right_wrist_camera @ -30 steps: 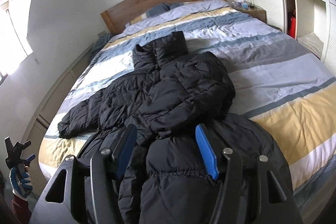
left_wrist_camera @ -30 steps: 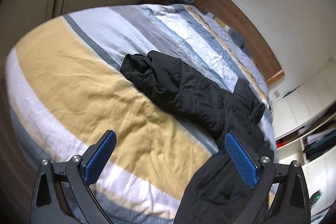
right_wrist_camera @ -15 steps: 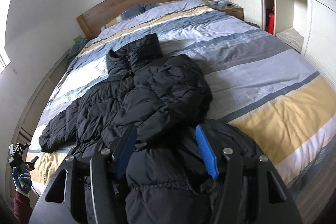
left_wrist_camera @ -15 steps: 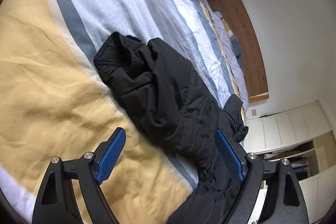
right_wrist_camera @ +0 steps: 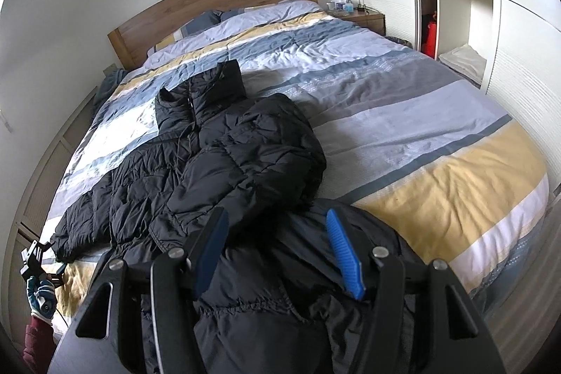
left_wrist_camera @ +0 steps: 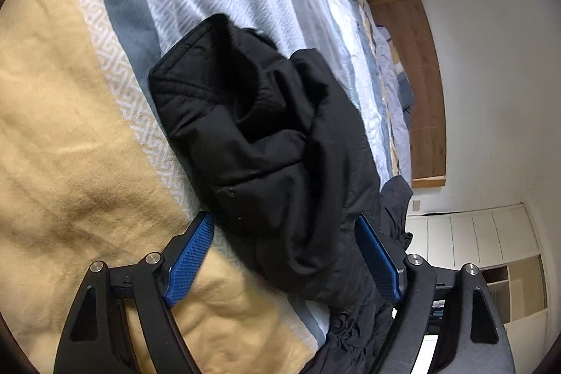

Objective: Fold large clothes
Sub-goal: 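Move the left tool to the other sleeve and grasp its cuff, then lift the sleeve with the left tool and fold it across the coat body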

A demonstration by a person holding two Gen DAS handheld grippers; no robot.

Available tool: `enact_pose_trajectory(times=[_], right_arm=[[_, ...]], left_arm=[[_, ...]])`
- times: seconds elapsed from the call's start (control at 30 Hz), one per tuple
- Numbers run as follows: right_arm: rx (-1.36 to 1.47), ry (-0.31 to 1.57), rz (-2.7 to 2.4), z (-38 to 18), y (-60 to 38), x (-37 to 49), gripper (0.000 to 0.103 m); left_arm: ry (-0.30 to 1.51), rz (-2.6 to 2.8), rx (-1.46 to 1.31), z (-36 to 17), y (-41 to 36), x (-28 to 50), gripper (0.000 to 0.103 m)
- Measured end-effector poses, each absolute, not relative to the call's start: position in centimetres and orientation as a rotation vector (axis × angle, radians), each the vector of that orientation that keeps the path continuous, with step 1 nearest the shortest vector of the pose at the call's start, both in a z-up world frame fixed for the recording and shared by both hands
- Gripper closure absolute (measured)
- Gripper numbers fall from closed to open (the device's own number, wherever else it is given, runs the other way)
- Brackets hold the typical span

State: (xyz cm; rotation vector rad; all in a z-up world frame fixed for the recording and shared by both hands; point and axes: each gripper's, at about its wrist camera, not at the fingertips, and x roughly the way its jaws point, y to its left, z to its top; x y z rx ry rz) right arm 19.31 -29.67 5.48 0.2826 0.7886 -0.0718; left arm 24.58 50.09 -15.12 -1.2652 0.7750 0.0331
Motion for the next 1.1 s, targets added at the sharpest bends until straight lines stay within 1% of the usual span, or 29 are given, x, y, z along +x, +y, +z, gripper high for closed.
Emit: enact_pose_trajectory(times=[0.03,0.1,0.13,0.2,0.23,0.3,0.37,0.5,0.7,1.1], right_arm=[[0.285,0.786,-0.075,5.6,-29.8,19.2,0.046],[0.288,0.783,-0.079,5.7,-30.0,19.0,0.046],[0.290,0.782,-0.080,5.7,-30.0,18.9,0.046],[0.293,0.777,-0.082,5.9,-30.1,18.6,0.046],[0.293,0.774,-0.083,6.0,-30.3,18.5,0.046],[0.296,0.765,-0.085,6.2,-30.4,18.1,0.046],[0.303,0.758,-0.085,6.4,-30.6,17.7,0.046],[0.315,0.744,-0.075,6.7,-31.0,16.8,0.046],[0.341,0.711,-0.062,7.4,-32.0,15.4,0.046],[0.383,0.651,-0.040,8.3,-34.0,12.7,0.046]], left_arm=[[0.769,0.029,-1.274,-15.1,50.1,24.7,0.027],[0.761,0.022,-1.289,-15.0,50.3,24.9,0.037],[0.760,0.021,-1.293,-14.8,50.3,25.0,0.040],[0.766,0.021,-1.294,-14.5,50.2,25.4,0.054],[0.768,0.019,-1.293,-14.3,50.1,25.5,0.057],[0.767,0.017,-1.287,-13.9,49.9,25.6,0.069],[0.769,0.021,-1.273,-13.4,49.7,25.5,0.076],[0.772,0.023,-1.232,-12.1,49.3,25.4,0.085],[0.752,0.006,-1.154,-8.9,47.8,25.3,0.090],[0.721,-0.059,-0.978,-1.9,43.0,25.9,0.092]])
